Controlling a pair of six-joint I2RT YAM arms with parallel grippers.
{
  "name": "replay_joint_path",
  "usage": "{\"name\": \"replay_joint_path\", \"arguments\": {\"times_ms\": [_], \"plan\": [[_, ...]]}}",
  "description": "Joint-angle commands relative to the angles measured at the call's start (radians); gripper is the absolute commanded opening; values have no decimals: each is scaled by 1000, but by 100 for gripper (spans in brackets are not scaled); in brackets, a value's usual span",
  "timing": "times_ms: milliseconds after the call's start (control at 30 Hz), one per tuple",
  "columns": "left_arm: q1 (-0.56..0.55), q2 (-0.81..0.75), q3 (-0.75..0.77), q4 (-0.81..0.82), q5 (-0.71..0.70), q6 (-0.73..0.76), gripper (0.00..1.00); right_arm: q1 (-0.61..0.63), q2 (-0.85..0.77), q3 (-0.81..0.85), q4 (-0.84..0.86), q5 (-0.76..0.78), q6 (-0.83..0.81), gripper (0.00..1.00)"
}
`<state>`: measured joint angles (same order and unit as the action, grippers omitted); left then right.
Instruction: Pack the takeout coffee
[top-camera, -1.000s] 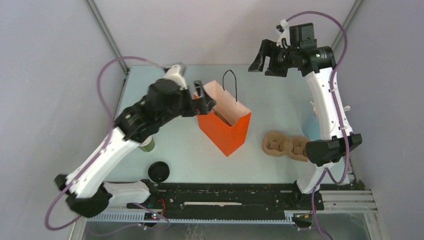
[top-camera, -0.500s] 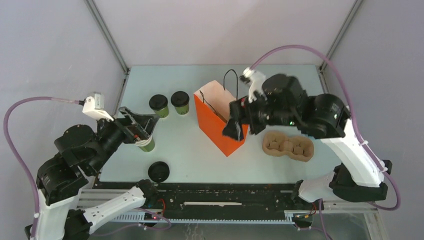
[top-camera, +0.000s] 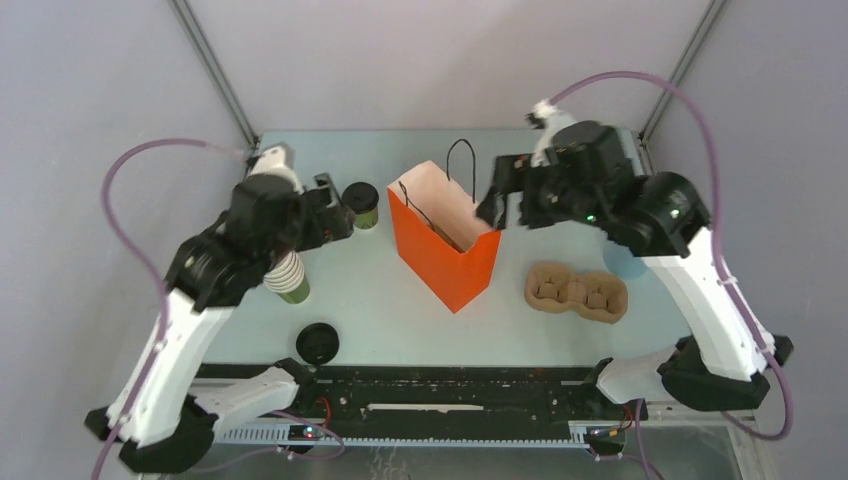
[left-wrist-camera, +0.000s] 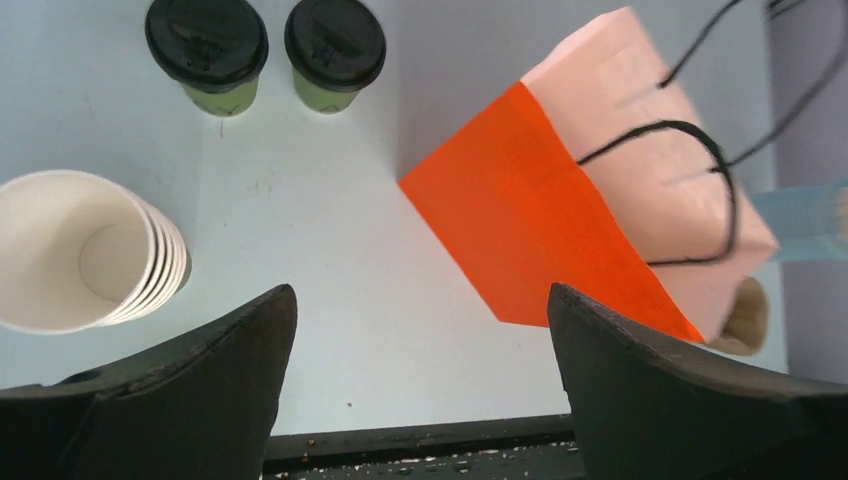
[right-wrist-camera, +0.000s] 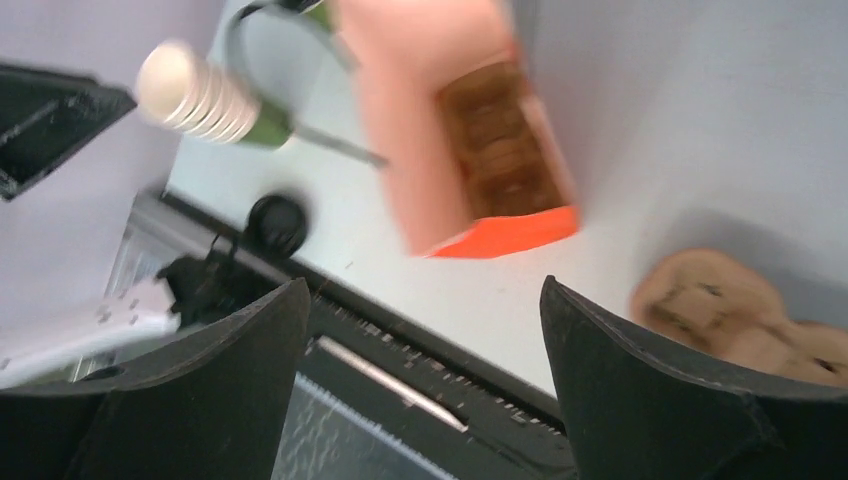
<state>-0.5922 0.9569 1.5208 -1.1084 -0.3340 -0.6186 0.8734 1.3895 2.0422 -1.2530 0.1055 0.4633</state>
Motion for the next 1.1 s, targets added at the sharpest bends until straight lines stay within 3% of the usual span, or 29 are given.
{"name": "replay_joint_path", "arguments": {"times_ms": [0, 200, 333, 567, 667, 767, 933, 1067], "plan": [[80, 149, 72, 59, 84, 78, 100, -222, -119, -79, 37, -122, -135, 94], [153, 458, 202, 70, 53, 209, 98, -447, -109, -142, 25, -352, -257, 93], [197, 646, 327, 43, 35, 307, 99, -458, -95, -169, 53, -419, -232, 92], [297, 851, 396, 128, 92, 391, 98, -470, -107, -227, 53, -435, -216, 92], [332, 916, 432, 137, 180, 391, 95, -479, -107, -217, 33, -438, -210, 92], [330, 947, 429, 166, 238, 397, 99, -486, -105, -216, 30, -429, -209, 92], [330, 974, 412, 184, 219, 407, 100, -489, -89, -214, 32, -435, -201, 91], [328, 1009, 422, 178, 214, 409, 95, -491, -80, -215, 36, -437, -204, 91]]}}
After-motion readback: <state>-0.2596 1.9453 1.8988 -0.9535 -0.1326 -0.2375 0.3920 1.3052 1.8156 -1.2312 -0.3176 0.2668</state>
